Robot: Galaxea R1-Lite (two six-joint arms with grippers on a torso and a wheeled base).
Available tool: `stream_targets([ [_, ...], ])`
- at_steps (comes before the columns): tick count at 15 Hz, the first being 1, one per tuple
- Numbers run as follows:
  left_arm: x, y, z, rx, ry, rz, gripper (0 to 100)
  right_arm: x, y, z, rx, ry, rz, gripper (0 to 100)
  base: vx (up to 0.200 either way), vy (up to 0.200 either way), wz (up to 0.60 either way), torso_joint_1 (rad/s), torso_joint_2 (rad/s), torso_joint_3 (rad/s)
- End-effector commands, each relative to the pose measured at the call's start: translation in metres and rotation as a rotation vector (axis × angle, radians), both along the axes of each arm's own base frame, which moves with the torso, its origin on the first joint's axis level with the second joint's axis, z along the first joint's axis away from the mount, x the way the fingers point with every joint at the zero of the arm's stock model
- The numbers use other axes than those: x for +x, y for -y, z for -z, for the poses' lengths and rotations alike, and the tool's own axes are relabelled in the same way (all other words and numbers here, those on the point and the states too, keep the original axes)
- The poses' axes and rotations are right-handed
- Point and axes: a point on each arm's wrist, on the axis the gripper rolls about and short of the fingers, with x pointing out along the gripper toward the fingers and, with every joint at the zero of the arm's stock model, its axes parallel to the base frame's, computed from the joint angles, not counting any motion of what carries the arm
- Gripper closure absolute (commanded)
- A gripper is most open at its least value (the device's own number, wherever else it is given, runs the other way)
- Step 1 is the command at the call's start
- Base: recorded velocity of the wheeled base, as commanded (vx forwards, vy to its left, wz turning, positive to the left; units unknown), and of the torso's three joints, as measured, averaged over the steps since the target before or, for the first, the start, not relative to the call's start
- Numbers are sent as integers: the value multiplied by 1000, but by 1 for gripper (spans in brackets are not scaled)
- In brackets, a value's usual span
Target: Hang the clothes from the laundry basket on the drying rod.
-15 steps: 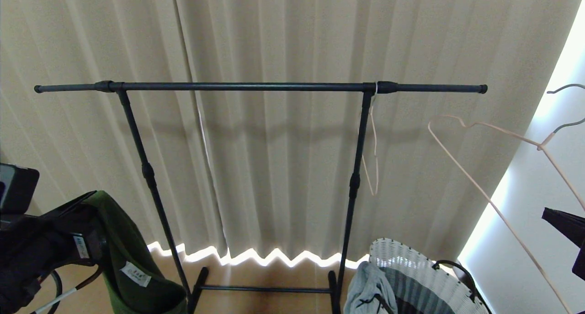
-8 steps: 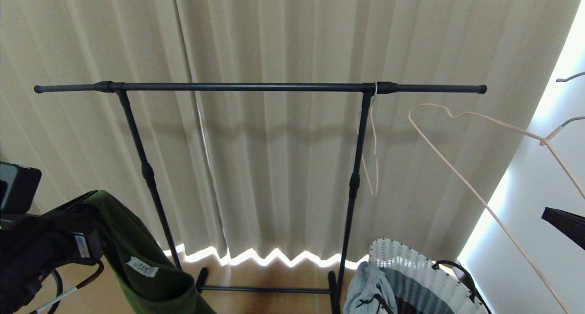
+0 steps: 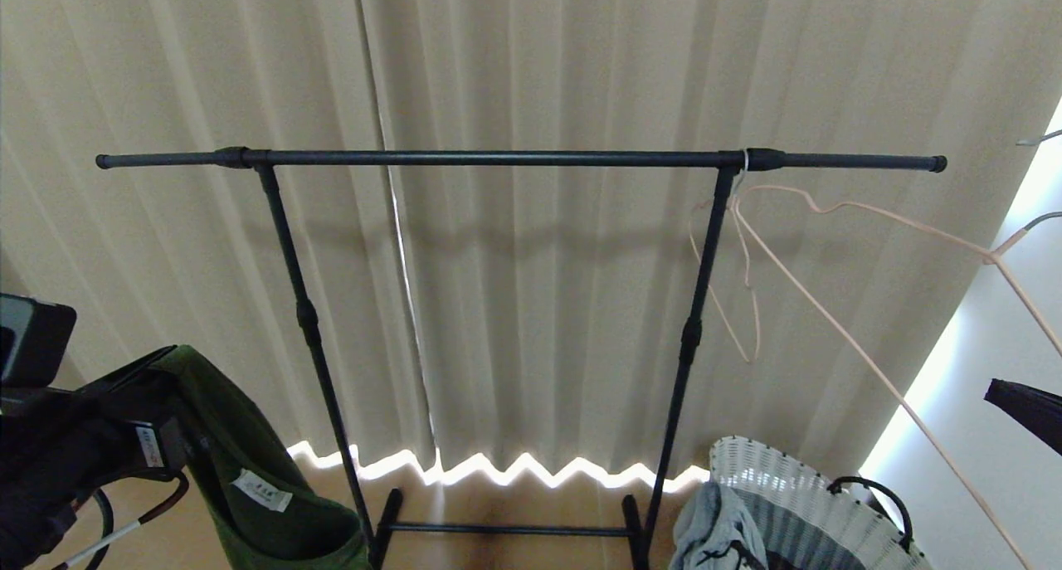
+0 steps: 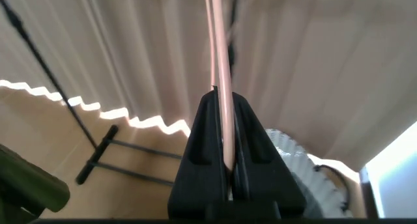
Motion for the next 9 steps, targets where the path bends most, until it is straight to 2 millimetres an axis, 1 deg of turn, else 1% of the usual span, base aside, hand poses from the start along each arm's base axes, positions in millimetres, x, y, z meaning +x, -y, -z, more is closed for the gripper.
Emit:
stream_targets([
  [1,0,0,0,0,-1,0,100,1,0,2,0,-10,-2,100,0,200,0,2,7,-2],
  [5,-1,0,3,17,-9,1,100,1,-1,7,2,-35,-28,100,0,200,0,1,2,1],
  [7,-1,2,10,32,-47,19,100,0,-1,23,-4,-96,-29,100,0,0,0,0,0,0],
  [8,-3,5,22,51,-93,43,100,0,-1,29,-5,-119,-40,100,0,0,0,0,0,0],
  [9,-5,6,25,55,-105,49,100,-1,-2,32,-5,-130,-58,100,0,0,0,0,0,0],
])
